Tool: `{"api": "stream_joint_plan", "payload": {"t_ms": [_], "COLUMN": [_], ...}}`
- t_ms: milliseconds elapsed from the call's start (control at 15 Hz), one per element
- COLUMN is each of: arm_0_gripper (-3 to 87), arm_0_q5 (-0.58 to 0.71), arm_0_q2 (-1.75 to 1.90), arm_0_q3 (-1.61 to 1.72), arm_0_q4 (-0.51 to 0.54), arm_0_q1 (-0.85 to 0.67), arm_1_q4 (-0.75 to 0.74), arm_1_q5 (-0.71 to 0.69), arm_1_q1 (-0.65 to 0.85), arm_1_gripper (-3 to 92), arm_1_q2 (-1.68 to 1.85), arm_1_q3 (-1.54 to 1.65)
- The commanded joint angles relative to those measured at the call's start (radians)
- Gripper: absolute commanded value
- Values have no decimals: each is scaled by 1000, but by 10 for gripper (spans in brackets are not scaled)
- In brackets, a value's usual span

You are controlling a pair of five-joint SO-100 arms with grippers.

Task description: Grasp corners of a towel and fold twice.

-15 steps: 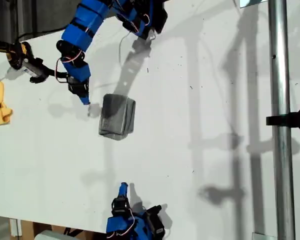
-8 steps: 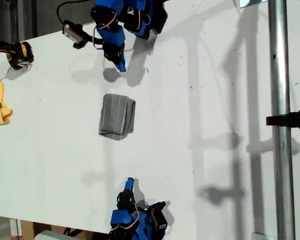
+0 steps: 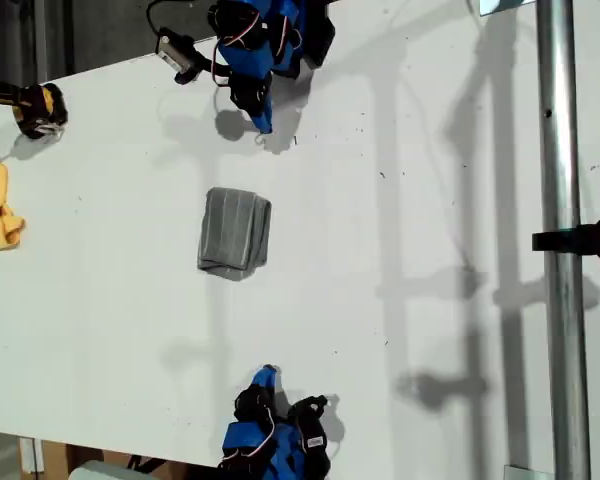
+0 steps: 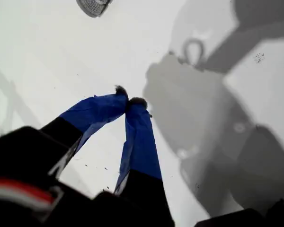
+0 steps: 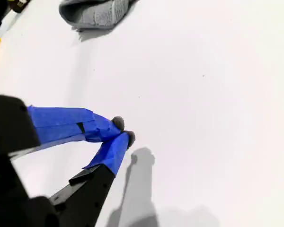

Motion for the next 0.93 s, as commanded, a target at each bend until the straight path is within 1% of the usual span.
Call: {"api": "stream_joint_plan", "payload": {"t_ms": [0, 67, 133, 867], "arm_0_gripper": [-12, -12, -12, -12], "arm_0_q5": [334, 466, 491, 491], "arm_0_q2": [5, 5, 5, 5], "arm_0_q3": [3, 3, 3, 3], "arm_0_q4": [18, 18, 17, 17], "arm_0_q1": [8, 8, 5, 5], "arm_1_q4": [9, 9, 9, 9], "arm_1_q5": [6, 6, 6, 6], "arm_1_q1": [3, 2, 0, -3], "arm_1_gripper": [19, 19, 20, 20], "arm_1_q2": [2, 2, 2, 2], "arm_1_q3": [-20, -20, -20, -18]}}
